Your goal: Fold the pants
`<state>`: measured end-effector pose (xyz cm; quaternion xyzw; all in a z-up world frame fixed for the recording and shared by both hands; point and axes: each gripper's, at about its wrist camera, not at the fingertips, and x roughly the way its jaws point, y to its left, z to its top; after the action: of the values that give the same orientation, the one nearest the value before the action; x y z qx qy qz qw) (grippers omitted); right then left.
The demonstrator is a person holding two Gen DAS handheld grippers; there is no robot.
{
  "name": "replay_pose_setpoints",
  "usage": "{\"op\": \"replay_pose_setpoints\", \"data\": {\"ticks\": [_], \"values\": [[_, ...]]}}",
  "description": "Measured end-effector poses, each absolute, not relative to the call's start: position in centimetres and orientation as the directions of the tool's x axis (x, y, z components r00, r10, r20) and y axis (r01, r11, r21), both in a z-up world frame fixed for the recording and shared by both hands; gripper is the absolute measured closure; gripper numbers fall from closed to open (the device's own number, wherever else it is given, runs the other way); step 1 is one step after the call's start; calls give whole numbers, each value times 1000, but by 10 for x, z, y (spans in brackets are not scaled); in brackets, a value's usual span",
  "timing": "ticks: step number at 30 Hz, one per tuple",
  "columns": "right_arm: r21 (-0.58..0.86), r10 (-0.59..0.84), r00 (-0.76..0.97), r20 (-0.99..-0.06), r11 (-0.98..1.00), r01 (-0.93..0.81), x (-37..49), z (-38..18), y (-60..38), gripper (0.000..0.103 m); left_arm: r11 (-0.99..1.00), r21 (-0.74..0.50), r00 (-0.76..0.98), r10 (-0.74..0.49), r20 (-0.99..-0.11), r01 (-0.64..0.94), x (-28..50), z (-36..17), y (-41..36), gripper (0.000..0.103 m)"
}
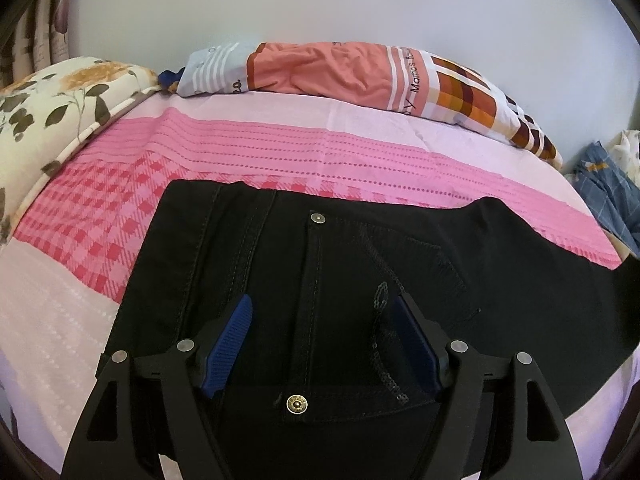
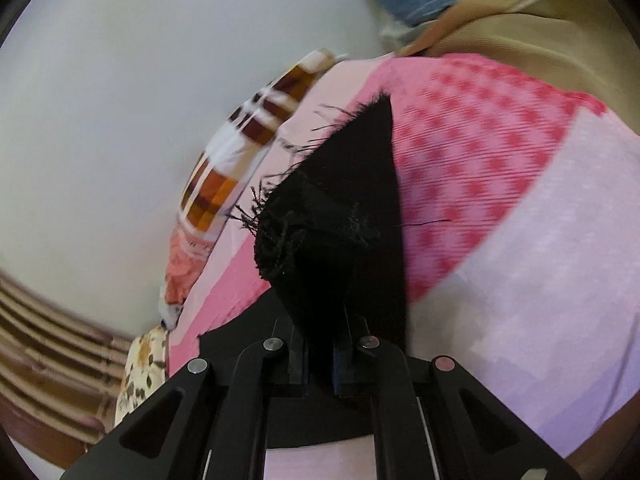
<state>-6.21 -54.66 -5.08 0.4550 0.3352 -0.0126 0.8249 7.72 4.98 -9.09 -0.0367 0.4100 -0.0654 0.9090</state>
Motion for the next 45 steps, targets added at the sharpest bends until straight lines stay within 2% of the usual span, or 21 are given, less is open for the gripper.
{"op": "replay_pose_setpoints", "data": {"ticks": [29, 45], "values": [[799, 621, 569, -539, 591, 112, 25, -73, -356, 94, 989, -110, 652, -146, -744, 96, 76, -95, 48, 25], [724, 622, 476, -622, 688, 48, 20, -84, -307, 93, 989, -104, 650, -148, -746, 106, 77, -96, 46, 20]]}}
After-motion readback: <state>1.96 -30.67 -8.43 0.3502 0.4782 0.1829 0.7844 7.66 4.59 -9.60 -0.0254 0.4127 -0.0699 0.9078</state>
